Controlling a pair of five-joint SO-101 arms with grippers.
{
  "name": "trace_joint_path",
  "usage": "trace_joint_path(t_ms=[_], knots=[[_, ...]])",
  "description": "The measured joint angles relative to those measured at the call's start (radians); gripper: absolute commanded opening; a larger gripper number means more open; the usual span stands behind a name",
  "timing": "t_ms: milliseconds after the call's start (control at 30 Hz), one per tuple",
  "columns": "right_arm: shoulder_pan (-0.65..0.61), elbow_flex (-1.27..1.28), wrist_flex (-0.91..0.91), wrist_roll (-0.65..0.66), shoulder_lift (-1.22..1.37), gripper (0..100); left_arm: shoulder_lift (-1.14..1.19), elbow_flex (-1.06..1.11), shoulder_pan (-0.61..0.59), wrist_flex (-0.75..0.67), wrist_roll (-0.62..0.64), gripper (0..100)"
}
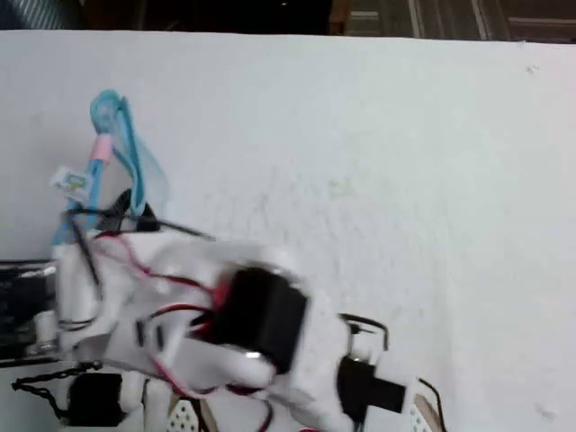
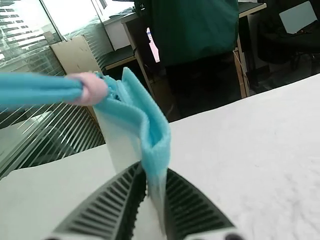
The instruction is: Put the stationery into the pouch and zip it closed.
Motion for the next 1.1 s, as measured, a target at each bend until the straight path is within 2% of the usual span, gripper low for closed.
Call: trace_joint_path(t_ms=[367, 700, 933, 1100], knots=[[-0.021, 0.002, 0.003, -0.008, -0.054, 1.8, 0.000, 0.006, 0.002, 0.002, 0.006, 2], [-0.186, 0.000, -0.037, -0.011, -0.081, 1.7, 0.002, 0.035, -0.005, 0.002, 0.006, 2], [-0.278, 0.005, -0.037, -0.011, -0.081, 1.7, 0.011, 0.144, 0.003, 0.017, 0.008, 2], [-0.241, 0.020, -0.051, -0.011, -0.081, 1.7, 0.012, 0.161, -0.008, 0.018, 0.011, 2]])
